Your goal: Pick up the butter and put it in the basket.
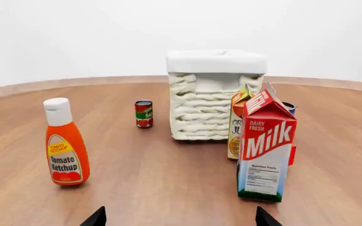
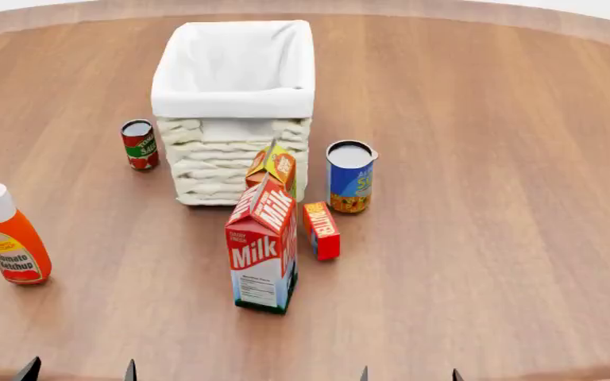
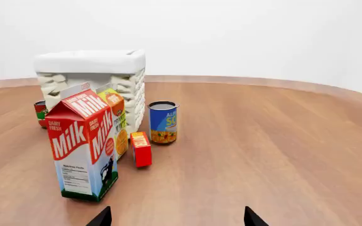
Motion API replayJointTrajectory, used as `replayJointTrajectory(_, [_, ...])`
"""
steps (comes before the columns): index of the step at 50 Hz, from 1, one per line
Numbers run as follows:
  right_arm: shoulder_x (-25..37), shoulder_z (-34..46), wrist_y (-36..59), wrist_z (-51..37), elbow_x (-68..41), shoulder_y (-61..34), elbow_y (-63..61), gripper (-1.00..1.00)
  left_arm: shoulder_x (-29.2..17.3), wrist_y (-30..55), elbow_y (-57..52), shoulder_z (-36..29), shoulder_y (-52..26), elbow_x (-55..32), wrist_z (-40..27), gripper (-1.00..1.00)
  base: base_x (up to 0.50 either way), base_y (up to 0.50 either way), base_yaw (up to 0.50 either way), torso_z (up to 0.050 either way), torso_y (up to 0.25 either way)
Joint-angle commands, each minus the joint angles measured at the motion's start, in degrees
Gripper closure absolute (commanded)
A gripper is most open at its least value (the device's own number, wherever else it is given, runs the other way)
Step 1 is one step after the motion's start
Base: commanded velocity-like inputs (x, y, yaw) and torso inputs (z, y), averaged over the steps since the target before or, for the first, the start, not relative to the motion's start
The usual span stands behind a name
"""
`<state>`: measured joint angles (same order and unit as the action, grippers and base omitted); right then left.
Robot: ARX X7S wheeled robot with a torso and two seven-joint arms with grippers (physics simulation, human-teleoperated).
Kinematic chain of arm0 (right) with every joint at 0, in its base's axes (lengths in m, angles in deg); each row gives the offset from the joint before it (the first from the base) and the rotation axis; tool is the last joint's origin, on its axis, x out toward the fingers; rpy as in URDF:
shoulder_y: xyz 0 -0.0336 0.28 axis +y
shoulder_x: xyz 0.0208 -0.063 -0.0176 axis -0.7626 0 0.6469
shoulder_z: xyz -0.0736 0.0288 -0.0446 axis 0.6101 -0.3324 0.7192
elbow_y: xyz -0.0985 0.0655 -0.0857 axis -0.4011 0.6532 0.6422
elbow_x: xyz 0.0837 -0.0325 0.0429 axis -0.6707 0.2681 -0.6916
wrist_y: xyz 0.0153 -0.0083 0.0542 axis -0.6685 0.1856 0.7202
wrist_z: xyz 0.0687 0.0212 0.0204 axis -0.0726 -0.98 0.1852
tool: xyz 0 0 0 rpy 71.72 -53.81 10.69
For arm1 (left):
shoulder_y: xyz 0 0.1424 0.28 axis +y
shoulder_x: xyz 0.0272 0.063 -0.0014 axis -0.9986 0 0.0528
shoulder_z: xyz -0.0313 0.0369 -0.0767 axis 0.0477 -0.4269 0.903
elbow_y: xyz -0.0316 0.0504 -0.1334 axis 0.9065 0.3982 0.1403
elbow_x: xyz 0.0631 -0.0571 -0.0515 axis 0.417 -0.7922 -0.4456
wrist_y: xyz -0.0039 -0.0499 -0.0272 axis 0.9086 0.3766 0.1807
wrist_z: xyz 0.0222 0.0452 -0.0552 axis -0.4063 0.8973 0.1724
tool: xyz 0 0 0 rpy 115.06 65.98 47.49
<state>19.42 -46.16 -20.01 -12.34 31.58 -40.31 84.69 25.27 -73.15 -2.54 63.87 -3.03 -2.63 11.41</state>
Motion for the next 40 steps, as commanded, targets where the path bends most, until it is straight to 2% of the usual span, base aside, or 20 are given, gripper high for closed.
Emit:
replayJointTrajectory(1, [1.05,1.35,0.01,-1.35,-1.05,-0.02,-0.01,-1.0,-1.0,-0.32,0.39,-1.18,-0.1,-1.0,-1.17,-1.0,0.0,0.0,0.0,0.0,0.0])
replayJointTrajectory(7, [2.2,2.68,0.14,-2.78,-1.88,0.14,-0.5,-1.0,-2.11,-0.37,0.47,-2.48,-0.15,-1.67,-2.85,-1.0,0.0,0.0,0.0,0.0,0.0])
replayJointTrajectory(10, [2.63,3.14,0.93,-3.57,-1.77,0.21,-0.94,-1.0,-3.46,-4.88,2.11,-4.78,0.37,2.55,-4.34,-1.0,0.0,0.0,0.0,0.0,0.0])
replayJointTrajectory(11, [2.8,3.42,1.54,-3.72,-1.64,0.07,-1.1,-1.0,-3.09,-7.36,1.87,-4.07,0.88,-0.89,-3.16,-1.0,0.0,0.0,0.0,0.0,0.0])
replayJointTrajectory(12, [2.97,3.74,0.33,-3.94,-1.3,0.2,-1.1,-1.0,-3.33,-3.72,0.58,-4.32,0.88,-0.83,-3.2,-1.0,0.0,0.0,0.0,0.0,0.0])
replayJointTrajectory(13, [3.17,3.84,-0.9,-4.75,-0.47,0.47,-1.4,-1.0,-3.41,-2.96,0.55,-4.55,0.75,-0.43,-3.59,-1.0,0.0,0.0,0.0,0.0,0.0])
replayJointTrajectory(15, [3.67,4.66,2.4,-3.77,-1.05,0.22,-2.46,-1.0,-3.53,-3.28,0.47,-4.48,0.75,-1.2,-3.63,-1.0,0.0,0.0,0.0,0.0,0.0])
replayJointTrajectory(40, [5.34,7.1,4.51,-5.31,-2.47,-0.71,-2.04,-1.0,-4.89,-0.75,-0.41,-5.29,-0.39,-4.58,-6.32,-1.0,0.0,0.0,0.5,0.0,0.0])
